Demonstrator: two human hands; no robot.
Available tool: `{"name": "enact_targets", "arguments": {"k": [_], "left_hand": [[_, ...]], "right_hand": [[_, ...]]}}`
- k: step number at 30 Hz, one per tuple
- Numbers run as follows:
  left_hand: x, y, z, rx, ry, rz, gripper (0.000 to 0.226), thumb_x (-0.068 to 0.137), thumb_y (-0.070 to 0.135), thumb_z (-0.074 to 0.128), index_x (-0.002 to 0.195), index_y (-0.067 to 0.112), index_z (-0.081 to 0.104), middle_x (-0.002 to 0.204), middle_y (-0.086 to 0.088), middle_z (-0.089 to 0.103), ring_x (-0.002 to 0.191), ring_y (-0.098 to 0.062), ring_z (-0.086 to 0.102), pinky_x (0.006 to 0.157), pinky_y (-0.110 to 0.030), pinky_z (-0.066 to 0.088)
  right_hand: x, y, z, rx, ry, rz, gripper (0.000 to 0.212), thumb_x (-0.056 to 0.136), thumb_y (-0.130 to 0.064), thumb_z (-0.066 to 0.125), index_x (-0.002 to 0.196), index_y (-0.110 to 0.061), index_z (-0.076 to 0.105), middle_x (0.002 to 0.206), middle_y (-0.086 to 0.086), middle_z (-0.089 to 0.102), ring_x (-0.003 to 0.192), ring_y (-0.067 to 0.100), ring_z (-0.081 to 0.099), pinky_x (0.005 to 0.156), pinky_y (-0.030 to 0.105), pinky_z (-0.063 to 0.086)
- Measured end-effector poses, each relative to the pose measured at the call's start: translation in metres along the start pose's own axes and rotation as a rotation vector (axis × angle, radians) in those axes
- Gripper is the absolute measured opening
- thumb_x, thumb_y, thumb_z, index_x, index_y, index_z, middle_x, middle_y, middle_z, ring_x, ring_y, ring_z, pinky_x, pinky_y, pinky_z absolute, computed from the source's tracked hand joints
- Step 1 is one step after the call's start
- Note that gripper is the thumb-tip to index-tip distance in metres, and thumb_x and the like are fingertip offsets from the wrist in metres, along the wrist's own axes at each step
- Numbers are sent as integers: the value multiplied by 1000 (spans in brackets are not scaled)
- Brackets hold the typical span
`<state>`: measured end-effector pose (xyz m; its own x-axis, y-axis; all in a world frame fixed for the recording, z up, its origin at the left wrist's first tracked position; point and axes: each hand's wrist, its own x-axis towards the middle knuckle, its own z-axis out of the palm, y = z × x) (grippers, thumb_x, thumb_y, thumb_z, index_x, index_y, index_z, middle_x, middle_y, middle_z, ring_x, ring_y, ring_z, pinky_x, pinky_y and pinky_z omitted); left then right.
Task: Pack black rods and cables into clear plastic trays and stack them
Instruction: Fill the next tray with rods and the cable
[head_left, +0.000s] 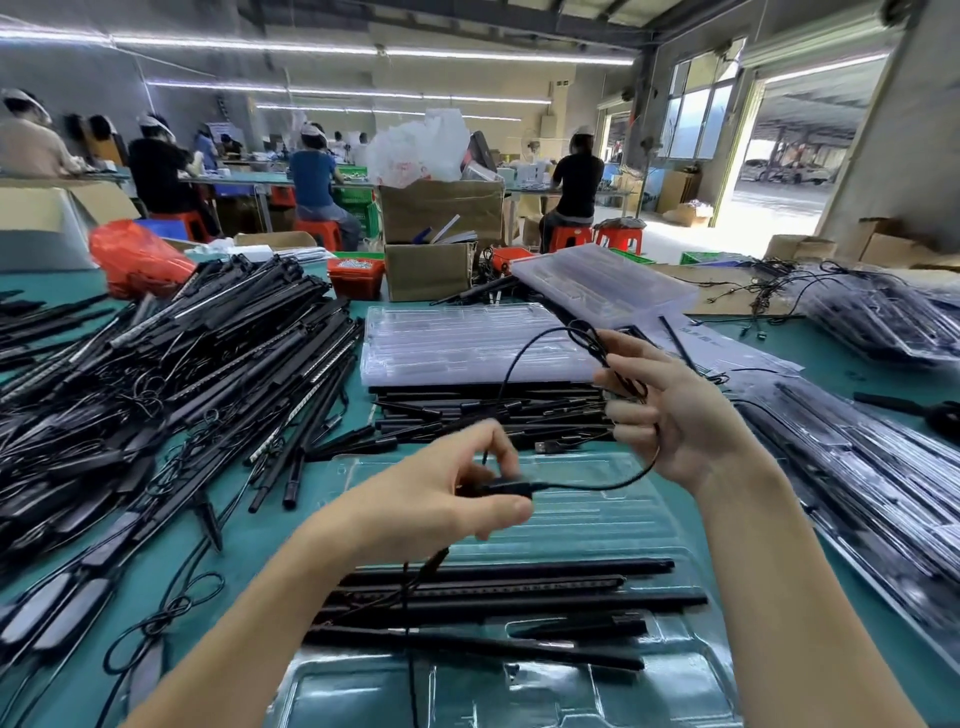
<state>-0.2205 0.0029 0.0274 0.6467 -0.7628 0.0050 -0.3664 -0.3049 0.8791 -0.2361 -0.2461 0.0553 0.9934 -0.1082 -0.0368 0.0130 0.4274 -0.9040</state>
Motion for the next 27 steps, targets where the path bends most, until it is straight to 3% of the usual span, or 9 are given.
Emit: {"name": "enact_targets", "arguments": {"k": [3,7,10,13,17,21,24,27], "left_hand": [[-3,-12,0,112,12,-39,13,95,40,67,94,35,55,77,2,71,54,-10,51,54,-25,45],[-8,-33,14,221,64,-49,9,98,40,61,100,32,61,85,4,73,49,-4,53,53,-23,49],[-14,-48,29,331,56,8,15,98,48,58,103,34,61,88,16,69,69,2,59,68,-18,48],[-20,-59,35,439,82,62,35,86,63,64,114,44,54,104,28,60,93,6,58,82,-16,47],[-22,-68,41,611,168,178,27,95,48,57,120,44,48,111,23,57,90,-1,60,82,-28,51],[-16,-69,39,656,203,216,26,97,48,52,123,43,52,104,19,52,76,-7,57,71,-28,50],[-10,-65,35,668,221,238,29,97,48,56,124,38,59,105,18,53,78,-9,59,73,-30,50],[-9,-60,33,713,231,266,39,97,51,54,130,34,62,105,19,57,84,-6,58,75,-29,51]], "right_hand": [[0,6,-13,-124,20,-96,22,96,-13,58,109,-25,71,76,3,63,44,11,38,38,21,32],[1,23,-24,-300,117,-247,20,89,-7,66,108,-13,63,79,9,70,49,15,49,41,25,35],[2,41,-30,-452,121,-246,15,91,-3,63,105,-8,59,79,14,73,55,18,56,43,26,42],[7,64,-42,-601,136,-200,8,99,-7,55,106,-8,53,79,13,75,67,20,66,61,34,50],[17,82,-57,-675,139,-119,3,103,-9,49,105,-12,49,78,14,75,74,23,70,86,45,55],[28,88,-60,-720,152,-147,5,104,-12,46,103,-17,47,73,8,75,70,18,69,79,39,53],[35,91,-59,-756,199,-172,4,104,-17,46,104,-21,47,73,7,74,68,14,69,75,33,49],[38,94,-58,-746,245,-202,2,104,-18,46,106,-19,46,70,7,73,67,14,68,77,37,53]]}}
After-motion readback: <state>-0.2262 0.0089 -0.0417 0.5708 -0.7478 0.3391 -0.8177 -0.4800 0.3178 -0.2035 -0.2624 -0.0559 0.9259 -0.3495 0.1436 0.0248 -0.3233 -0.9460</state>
